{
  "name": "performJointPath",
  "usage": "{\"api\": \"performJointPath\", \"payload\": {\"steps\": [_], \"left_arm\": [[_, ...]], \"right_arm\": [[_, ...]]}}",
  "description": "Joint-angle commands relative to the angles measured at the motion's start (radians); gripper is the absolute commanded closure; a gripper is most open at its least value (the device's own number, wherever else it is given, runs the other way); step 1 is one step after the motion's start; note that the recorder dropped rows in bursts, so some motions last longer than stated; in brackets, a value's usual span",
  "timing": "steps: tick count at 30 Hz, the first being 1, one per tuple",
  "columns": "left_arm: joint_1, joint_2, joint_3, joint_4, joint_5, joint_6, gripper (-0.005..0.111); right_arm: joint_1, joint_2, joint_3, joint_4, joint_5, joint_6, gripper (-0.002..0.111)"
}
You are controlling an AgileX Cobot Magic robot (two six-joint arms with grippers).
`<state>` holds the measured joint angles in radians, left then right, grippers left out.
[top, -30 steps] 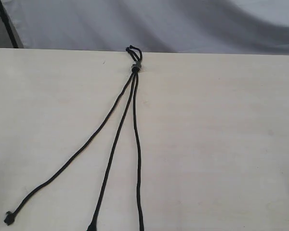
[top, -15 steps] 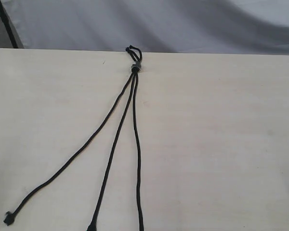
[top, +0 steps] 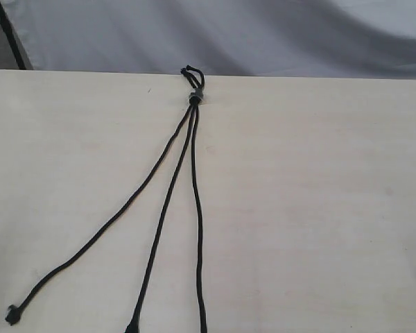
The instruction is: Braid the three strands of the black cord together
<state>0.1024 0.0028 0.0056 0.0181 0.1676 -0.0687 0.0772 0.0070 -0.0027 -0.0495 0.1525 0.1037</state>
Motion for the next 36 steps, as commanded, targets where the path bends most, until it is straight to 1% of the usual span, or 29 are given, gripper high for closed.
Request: {"api": "performJointPath", "payload": {"steps": [1,3,5,6,8,9,10,12,13,15,16,17,19,20,22,24,26,28,30,32,34,36], "left_arm": [[0.001,-0.003,-0.006,0.003,-0.005,0.001,0.106],[0.001,-0.003,-0.006,0.003,-0.059,0.001,0.106],[0.001,-0.003,-0.006,-0.018,-0.177,-0.026,0.106],[0.001,-0.003,-0.006,-0.05,-0.281,-0.103,0.106],[0.001,-0.003,-0.006,-0.084,-0.416,-0.263,0.106],[0.001,-0.003,-0.006,-0.084,-0.523,-0.389,0.106],[0.001,-0.003,-0.006,-0.084,-0.596,-0.457,0.106],[0.001,-0.003,-0.006,-0.061,-0.778,-0.58,0.106],[0.001,-0.003,-0.006,-0.043,-0.865,-0.606,0.106],[0.001,-0.003,-0.006,-0.003,-1.019,-0.585,0.106],[0.001,-0.003,-0.011,0.011,-1.046,-0.56,0.106],[0.001,-0.003,-0.034,0.028,-1.042,-0.525,0.107],[0.001,-0.003,-0.119,0.04,-0.932,-0.414,0.107],[0.001,0.02,-0.169,0.04,-0.848,-0.374,0.107],[0.001,0.09,-0.264,0.04,-0.697,-0.333,0.107],[0.001,0.193,-0.342,0.098,-0.596,-0.329,0.107],[0.001,0.295,-0.409,0.184,-0.493,-0.346,0.107],[0.001,0.412,-0.47,0.271,-0.376,-0.411,0.107],[0.001,0.529,-0.526,0.323,-0.262,-0.453,0.107],[0.001,0.627,-0.562,0.325,-0.161,-0.453,0.107],[0.001,0.724,-0.59,0.325,-0.063,-0.451,0.107],[-0.011,0.806,-0.603,0.325,-0.005,-0.441,0.107]], "right_arm": [[-0.003,-0.007,0.003,-0.001,0.0,0.009,0.108],[-0.003,-0.007,0.003,0.014,-0.004,0.014,0.108],[-0.003,-0.007,0.003,0.07,-0.047,0.014,0.108],[-0.003,-0.007,0.003,0.107,-0.088,0.014,0.108],[-0.003,-0.007,0.003,0.18,-0.216,0.016,0.108],[-0.003,-0.007,0.003,0.227,-0.279,0.016,0.108],[-0.003,-0.007,0.003,0.272,-0.333,0.016,0.108],[-0.003,-0.007,0.003,0.304,-0.433,0.016,0.108],[-0.003,-0.007,0.003,0.304,-0.485,0.025,0.108],[-0.003,-0.007,0.003,0.299,-0.555,0.049,0.108],[-0.003,-0.007,0.0,0.292,-0.571,0.049,0.108],[-0.003,-0.007,-0.019,0.28,-0.576,0.049,0.108],[-0.003,-0.007,-0.08,0.245,-0.576,0.049,0.108],[-0.003,0.018,-0.116,0.226,-0.57,0.049,0.108],[-0.003,0.096,-0.198,0.193,-0.532,0.049,0.109],[-0.003,0.192,-0.283,0.153,-0.457,0.051,0.109],[-0.003,0.318,-0.389,0.126,-0.324,0.05,0.109],[-0.003,0.442,-0.491,0.124,-0.146,0.048,0.109],[-0.003,0.586,-0.594,0.124,0.004,0.031,0.109],[-0.003,0.723,-0.674,0.124,0.135,0.026,0.109],[-0.003,0.84,-0.724,0.135,0.224,0.024,0.109],[-0.003,0.95,-0.753,0.179,0.281,0.011,0.109]]}}
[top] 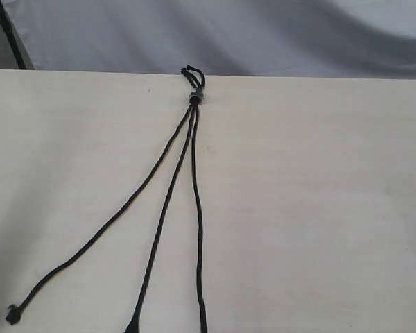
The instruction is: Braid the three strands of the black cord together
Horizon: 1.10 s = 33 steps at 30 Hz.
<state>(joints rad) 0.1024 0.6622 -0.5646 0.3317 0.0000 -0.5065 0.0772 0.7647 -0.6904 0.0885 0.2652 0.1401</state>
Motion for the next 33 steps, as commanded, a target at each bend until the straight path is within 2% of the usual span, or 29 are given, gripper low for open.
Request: {"api": "performJointPath", "payload": {"steps": [1,6,10,18,22,25,29,33], "left_arm": [[-0.025,0.189,-0.035,0.011,0.187,0.01,0.107],[-0.145,0.373,-0.035,-0.019,0.269,0.039,0.107],[-0.224,0.504,-0.035,-0.019,0.259,0.039,0.107],[-0.237,0.696,-0.035,-0.019,0.192,0.039,0.107],[-0.237,0.735,-0.035,-0.019,0.144,0.039,0.107],[-0.237,0.737,-0.035,-0.019,0.133,0.035,0.107],[-0.237,0.737,-0.035,-0.019,0.133,0.035,0.107],[-0.237,0.737,-0.035,-0.019,0.135,0.035,0.107]], "right_arm": [[0.002,0.25,-0.071,0.073,0.181,-0.057,0.109],[0.114,0.487,-0.071,0.171,0.143,-0.181,0.109],[0.274,0.636,-0.089,0.177,0.079,-0.2,0.109],[0.552,0.899,-0.251,0.177,0.143,-0.2,0.108],[0.647,1.007,-0.348,0.172,0.191,-0.202,0.108],[0.693,1.086,-0.437,0.172,0.244,-0.202,0.096],[0.73,1.178,-0.554,0.172,0.347,-0.17,0.069],[0.732,1.25,-0.632,0.156,0.433,-0.128,0.065]]}}
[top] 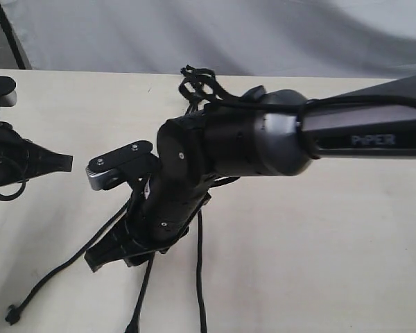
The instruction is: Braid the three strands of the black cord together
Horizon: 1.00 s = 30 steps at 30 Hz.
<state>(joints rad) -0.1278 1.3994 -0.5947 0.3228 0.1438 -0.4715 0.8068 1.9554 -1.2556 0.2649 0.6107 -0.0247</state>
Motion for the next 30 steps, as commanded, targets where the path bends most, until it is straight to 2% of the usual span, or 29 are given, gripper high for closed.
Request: {"api": "performJointPath", "payload": {"steps": [1,5,13,15,21,25,30], "left_arm": [[-0.007,0.0,-0.005,-0.01,-0.006,0.0,0.107],[-0.007,0.0,-0.005,-0.01,-0.006,-0.001,0.107],[-0.007,0.0,-0.005,-0.01,-0.01,-0.008,0.107],[-0.007,0.0,-0.005,-0.01,-0.01,-0.008,0.107],[-0.007,0.0,-0.005,-0.01,-0.01,-0.008,0.107],[-0.007,0.0,-0.005,-0.01,-0.01,-0.008,0.107],[-0.007,0.0,-0.005,-0.01,-0.009,-0.008,0.107]], "right_arm": [[0.003,0.074,-0.08,-0.045,0.1,0.064,0.065],[0.003,0.118,-0.115,-0.163,0.11,0.209,0.065],[0.003,0.154,-0.118,-0.187,0.099,0.22,0.066],[0.003,0.158,-0.118,-0.203,0.099,0.22,0.074],[0.003,0.156,-0.119,-0.277,0.111,0.22,0.109],[0.003,0.138,-0.175,-0.337,0.23,0.208,0.109],[0.0,0.057,-0.264,-0.571,0.396,0.221,0.109]]}}
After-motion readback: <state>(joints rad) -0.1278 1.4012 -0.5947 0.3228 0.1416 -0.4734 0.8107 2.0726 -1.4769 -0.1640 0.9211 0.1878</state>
